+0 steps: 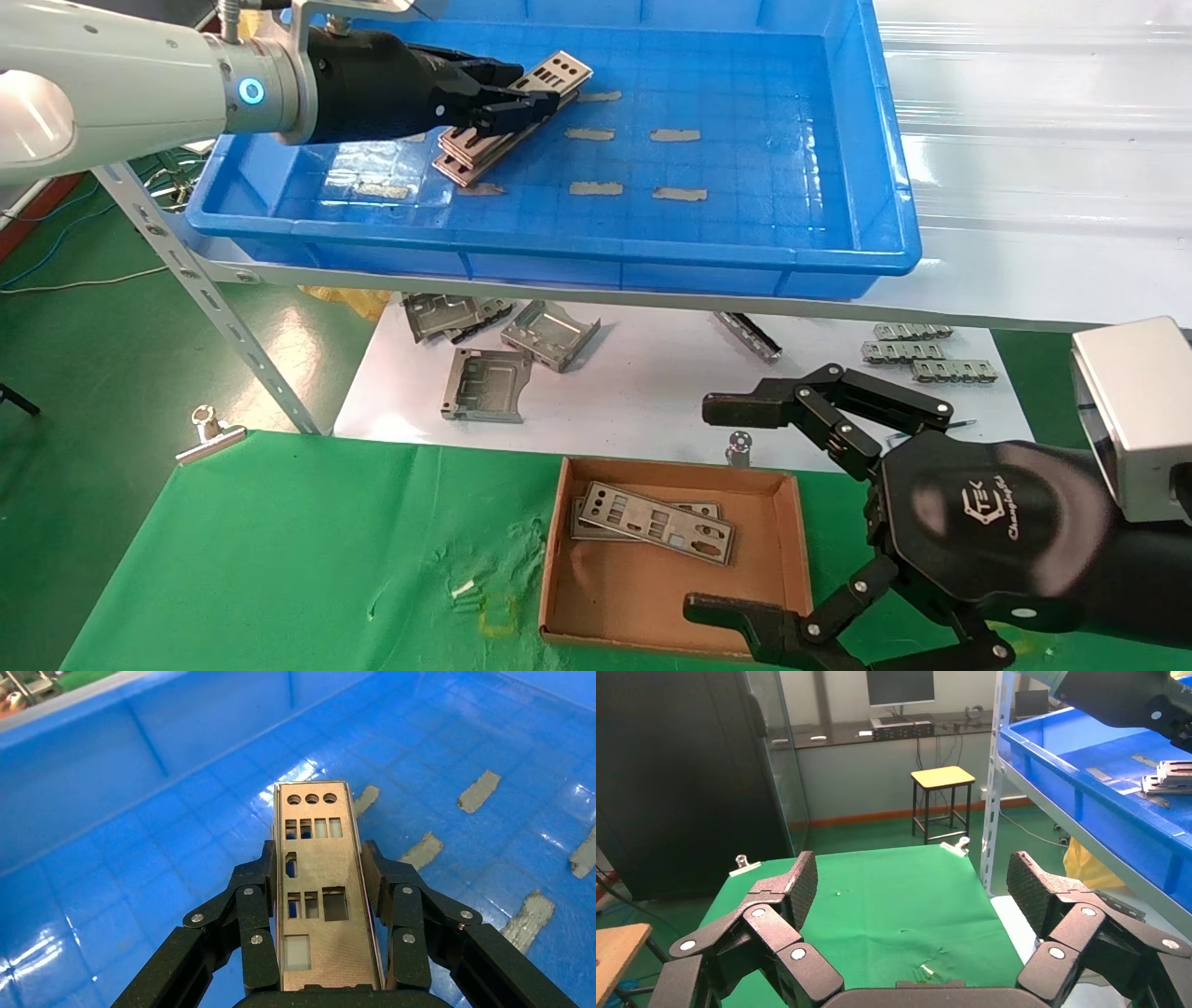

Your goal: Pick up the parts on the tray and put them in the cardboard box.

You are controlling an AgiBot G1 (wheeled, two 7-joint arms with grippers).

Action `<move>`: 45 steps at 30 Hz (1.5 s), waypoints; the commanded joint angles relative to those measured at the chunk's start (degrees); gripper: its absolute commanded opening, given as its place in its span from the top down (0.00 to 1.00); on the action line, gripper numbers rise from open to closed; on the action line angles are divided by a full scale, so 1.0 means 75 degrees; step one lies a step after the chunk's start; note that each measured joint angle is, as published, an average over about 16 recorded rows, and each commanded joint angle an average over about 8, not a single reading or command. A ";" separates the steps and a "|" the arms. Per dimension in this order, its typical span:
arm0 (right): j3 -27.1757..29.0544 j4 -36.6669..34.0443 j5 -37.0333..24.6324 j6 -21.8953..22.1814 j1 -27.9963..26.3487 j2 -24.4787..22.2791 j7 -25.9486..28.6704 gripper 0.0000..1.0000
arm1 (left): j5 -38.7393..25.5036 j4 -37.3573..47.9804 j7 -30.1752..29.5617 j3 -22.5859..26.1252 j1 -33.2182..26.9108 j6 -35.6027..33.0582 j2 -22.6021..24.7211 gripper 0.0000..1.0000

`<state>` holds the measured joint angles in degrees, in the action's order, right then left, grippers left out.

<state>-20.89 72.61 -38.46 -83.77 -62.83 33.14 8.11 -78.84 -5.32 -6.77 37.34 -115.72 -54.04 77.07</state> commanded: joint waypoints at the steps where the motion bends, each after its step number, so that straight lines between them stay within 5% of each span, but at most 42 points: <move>1: 0.0000 0.0000 0.0000 0.0000 0.0000 0.0000 0.0000 0.00 | 0.0007 -0.0020 0.0025 0.0010 -0.0012 -0.0003 0.0000 1.00; 27: -0.0002 0.0000 0.0001 0.0001 -0.0001 -0.0001 -0.0001 0.00 | 0.0084 0.0215 -0.0183 0.0092 -0.0122 0.0041 -0.0023 0.98; 30: -0.0002 0.0000 0.0002 0.0001 -0.0001 -0.0001 -0.0001 0.00 | 0.0092 0.0224 -0.0223 0.0100 -0.0103 0.0000 -0.0026 0.82; 37: -0.0003 0.0000 0.0002 0.0001 -0.0001 -0.0001 -0.0001 0.00 | 0.0098 0.0231 -0.0301 0.0126 -0.0053 -0.0055 -0.0023 0.09; 40: -0.0003 0.0000 0.0002 0.0001 -0.0001 -0.0001 -0.0002 0.00 | 0.0098 0.0221 -0.0322 0.0139 -0.0024 -0.0063 -0.0020 0.00; 45: -0.0004 0.0000 0.0002 0.0001 -0.0001 -0.0001 -0.0002 0.00 | 0.0101 0.0184 -0.0333 0.0159 0.0011 -0.0060 -0.0017 0.00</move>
<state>-20.92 72.61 -38.44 -83.76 -62.84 33.13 8.09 -78.02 -3.93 -9.23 38.48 -115.67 -54.40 76.93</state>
